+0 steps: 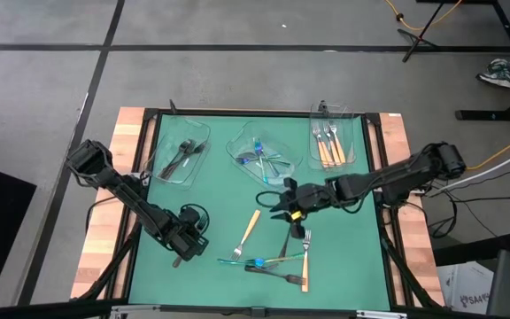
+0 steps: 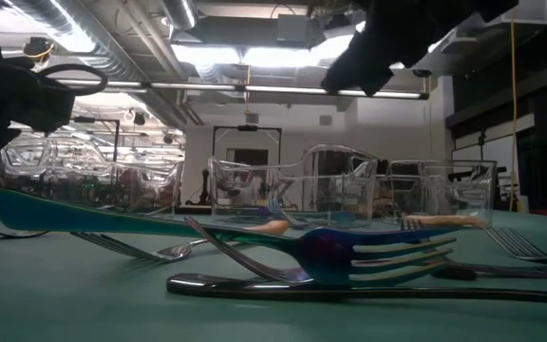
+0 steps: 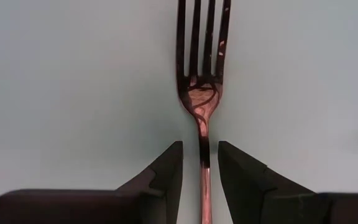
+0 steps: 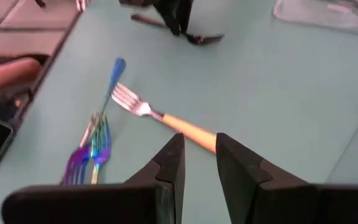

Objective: Sort silverware by color (type)
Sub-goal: Put the black fork into the left transparent bin

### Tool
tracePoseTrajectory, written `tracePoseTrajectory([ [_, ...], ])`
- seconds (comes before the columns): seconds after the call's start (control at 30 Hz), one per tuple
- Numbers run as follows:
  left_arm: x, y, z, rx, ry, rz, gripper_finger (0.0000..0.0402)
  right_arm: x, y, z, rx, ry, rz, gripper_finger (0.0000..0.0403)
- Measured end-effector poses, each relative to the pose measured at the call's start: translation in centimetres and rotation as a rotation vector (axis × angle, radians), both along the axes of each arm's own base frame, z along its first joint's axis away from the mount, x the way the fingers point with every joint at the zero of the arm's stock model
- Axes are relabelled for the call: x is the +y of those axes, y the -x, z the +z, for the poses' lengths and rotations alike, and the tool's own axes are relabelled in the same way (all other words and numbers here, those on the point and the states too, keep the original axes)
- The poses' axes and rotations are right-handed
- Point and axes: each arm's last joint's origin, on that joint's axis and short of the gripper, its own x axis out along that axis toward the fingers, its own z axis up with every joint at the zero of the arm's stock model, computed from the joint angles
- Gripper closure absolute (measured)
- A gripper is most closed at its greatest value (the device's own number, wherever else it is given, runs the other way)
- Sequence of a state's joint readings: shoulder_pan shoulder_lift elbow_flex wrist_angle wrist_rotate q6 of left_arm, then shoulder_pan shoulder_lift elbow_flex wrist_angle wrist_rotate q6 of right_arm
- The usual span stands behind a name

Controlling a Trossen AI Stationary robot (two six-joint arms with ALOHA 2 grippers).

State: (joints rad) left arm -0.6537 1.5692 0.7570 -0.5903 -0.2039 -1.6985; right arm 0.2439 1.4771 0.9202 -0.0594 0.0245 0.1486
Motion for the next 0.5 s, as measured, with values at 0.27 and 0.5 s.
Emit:
tracePoseTrajectory([
  [0.27,0.0,0.0,0.0,0.003,-0.002,0.0,0.0305,1.1,-0.3,-1.4,0.043,0.019,0.017,0.0322],
  [0.5,0.0,0.0,-0.1,0.003,-0.004,0.001,0.0305,1.5,-0.9,-3.2,0.105,0.005,0.008,0.0322],
])
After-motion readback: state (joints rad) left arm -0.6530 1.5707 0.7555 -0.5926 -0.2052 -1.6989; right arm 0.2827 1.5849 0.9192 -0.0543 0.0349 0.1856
